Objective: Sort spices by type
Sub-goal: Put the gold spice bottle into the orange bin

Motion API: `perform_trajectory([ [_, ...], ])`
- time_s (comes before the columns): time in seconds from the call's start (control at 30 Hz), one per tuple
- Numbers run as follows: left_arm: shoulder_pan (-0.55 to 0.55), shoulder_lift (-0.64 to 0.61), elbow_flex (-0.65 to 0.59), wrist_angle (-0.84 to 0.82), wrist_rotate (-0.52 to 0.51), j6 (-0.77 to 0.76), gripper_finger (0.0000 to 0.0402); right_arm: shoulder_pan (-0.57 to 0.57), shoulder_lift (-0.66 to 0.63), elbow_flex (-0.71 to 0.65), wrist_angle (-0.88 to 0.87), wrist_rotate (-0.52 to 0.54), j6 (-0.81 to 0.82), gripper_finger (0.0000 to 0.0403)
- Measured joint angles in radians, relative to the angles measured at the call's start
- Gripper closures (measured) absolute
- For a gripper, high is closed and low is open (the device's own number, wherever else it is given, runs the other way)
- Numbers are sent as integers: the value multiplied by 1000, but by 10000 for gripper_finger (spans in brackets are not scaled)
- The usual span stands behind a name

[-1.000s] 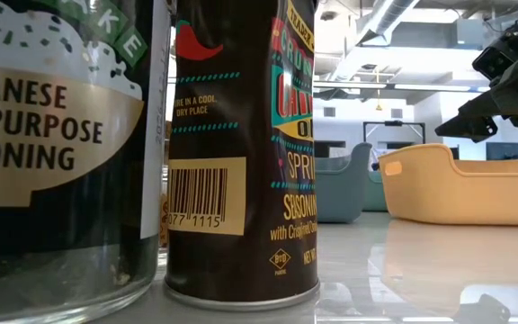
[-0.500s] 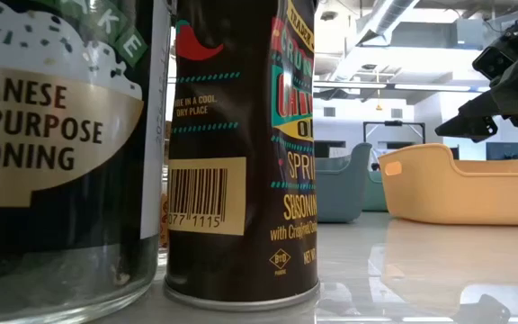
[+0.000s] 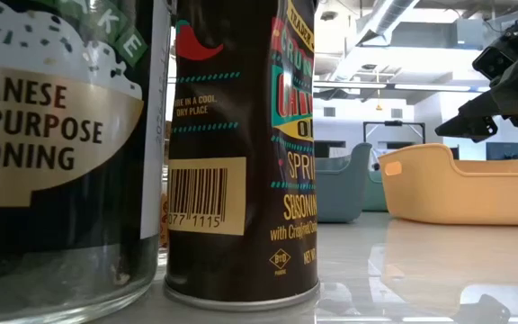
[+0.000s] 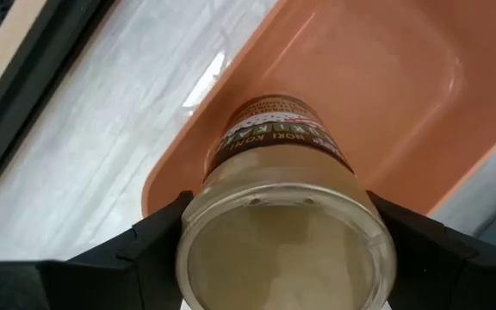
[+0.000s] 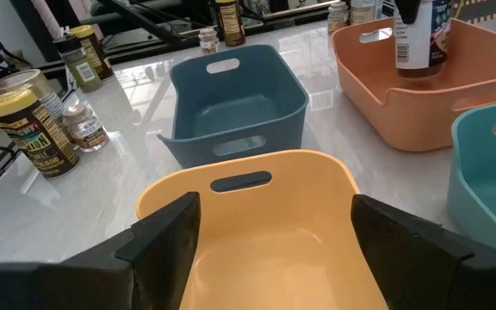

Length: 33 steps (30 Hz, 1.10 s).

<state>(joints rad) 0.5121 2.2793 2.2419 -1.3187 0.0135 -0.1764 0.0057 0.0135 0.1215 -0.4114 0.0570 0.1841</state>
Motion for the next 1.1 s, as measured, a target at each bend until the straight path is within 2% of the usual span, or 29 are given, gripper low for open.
perform_trajectory([
  [0.4, 0, -4, -81, 52, -2, -12, 109, 0, 0, 0, 0, 0, 0, 74],
  [0.8, -1, -4, -81, 57, -49, -11, 108, 0, 0, 0, 0, 0, 0, 74],
  [1.1, -1, -2, -79, 59, -52, 23, 54, 0, 0, 0, 0, 0, 0, 74],
])
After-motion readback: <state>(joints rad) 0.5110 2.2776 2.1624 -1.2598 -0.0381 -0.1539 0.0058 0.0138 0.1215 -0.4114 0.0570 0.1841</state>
